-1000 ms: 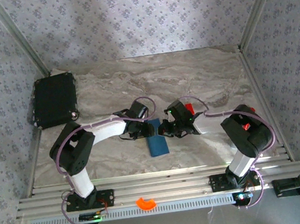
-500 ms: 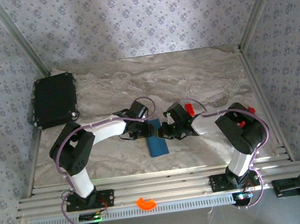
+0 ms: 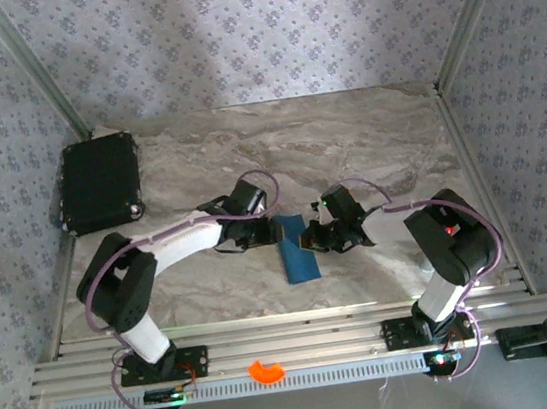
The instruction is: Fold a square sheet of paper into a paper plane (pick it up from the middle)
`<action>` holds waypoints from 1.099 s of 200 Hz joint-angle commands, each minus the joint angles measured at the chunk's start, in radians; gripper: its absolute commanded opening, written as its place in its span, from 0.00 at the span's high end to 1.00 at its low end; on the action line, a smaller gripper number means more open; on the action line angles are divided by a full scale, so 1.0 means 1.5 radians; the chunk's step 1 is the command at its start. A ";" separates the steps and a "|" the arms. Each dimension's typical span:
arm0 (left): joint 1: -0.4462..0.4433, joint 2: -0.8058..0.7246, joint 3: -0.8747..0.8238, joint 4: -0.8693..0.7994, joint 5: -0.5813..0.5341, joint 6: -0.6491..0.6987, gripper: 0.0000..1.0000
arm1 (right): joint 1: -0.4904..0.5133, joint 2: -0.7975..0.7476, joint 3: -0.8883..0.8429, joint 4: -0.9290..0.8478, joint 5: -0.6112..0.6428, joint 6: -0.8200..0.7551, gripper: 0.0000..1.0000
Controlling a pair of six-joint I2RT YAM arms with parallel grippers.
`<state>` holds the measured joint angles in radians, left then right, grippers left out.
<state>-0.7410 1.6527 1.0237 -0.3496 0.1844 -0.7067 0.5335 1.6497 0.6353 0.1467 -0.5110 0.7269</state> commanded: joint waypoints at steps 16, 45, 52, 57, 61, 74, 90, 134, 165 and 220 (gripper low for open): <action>0.045 -0.056 -0.052 0.116 0.128 -0.061 0.80 | -0.028 0.018 -0.027 -0.123 0.038 -0.054 1.00; 0.056 -0.047 -0.074 0.223 0.232 -0.100 1.00 | -0.028 0.019 -0.028 -0.122 0.048 -0.044 0.99; 0.056 -0.039 -0.077 0.247 0.253 -0.112 1.00 | -0.027 0.018 -0.030 -0.120 0.052 -0.039 1.00; 0.056 -0.032 -0.078 0.261 0.265 -0.119 1.00 | -0.027 0.018 -0.031 -0.118 0.054 -0.036 1.00; 0.056 -0.026 -0.078 0.270 0.273 -0.124 1.00 | -0.027 0.019 -0.032 -0.117 0.055 -0.034 1.00; 0.051 -0.005 -0.074 0.290 0.290 -0.135 1.00 | -0.028 0.021 -0.034 -0.114 0.057 -0.029 1.00; 0.041 0.014 -0.072 0.305 0.299 -0.143 1.00 | -0.026 0.019 -0.036 -0.112 0.059 -0.027 1.00; 0.025 0.071 -0.055 0.309 0.303 -0.148 1.00 | -0.025 0.017 -0.039 -0.112 0.059 -0.026 1.00; 0.022 0.094 -0.049 0.315 0.307 -0.146 1.00 | -0.025 0.015 -0.040 -0.114 0.061 -0.027 1.00; 0.023 0.122 -0.053 0.294 0.294 -0.124 1.00 | -0.025 0.018 -0.042 -0.112 0.061 -0.026 1.00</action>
<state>-0.7033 1.8107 0.9176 0.1024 0.6170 -0.9184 0.5014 1.6413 0.6243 0.1322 -0.5282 0.6880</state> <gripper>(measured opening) 0.045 0.052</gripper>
